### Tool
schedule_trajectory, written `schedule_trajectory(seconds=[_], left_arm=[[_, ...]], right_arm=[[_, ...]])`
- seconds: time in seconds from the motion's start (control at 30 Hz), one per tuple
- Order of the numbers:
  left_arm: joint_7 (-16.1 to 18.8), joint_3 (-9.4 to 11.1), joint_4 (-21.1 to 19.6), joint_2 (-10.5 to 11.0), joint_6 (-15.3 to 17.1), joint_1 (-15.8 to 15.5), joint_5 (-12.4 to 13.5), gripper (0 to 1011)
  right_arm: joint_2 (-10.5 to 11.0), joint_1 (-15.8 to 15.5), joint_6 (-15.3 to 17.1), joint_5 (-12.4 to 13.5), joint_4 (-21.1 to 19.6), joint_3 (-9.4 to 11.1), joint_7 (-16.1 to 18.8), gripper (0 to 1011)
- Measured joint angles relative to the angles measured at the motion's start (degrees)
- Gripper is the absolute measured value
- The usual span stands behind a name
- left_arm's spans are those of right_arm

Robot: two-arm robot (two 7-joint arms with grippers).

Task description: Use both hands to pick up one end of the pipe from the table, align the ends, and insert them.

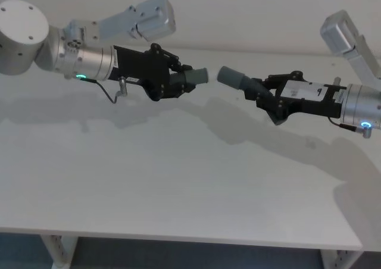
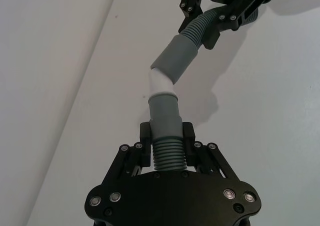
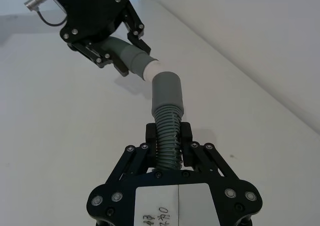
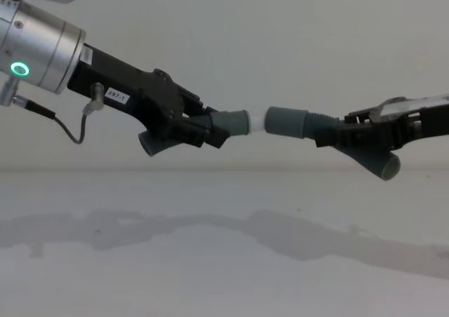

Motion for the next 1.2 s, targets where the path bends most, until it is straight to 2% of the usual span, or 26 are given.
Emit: schedule_trajectory(seconds=[0.47, 1.2], left_arm=[[-1.3, -0.4, 0.4, -0.4, -2.8, 0.0, -1.9, 358], [-2.9, -0.4, -0.6, 0.1, -4.0, 0.4, -3.9, 359]], right_arm=[[0.4, 0.1, -0.4, 0.7, -0.5, -0.8, 0.5, 268], [0.6, 0.2, -0.4, 1.2, -0.8, -1.2, 0.5, 268]])
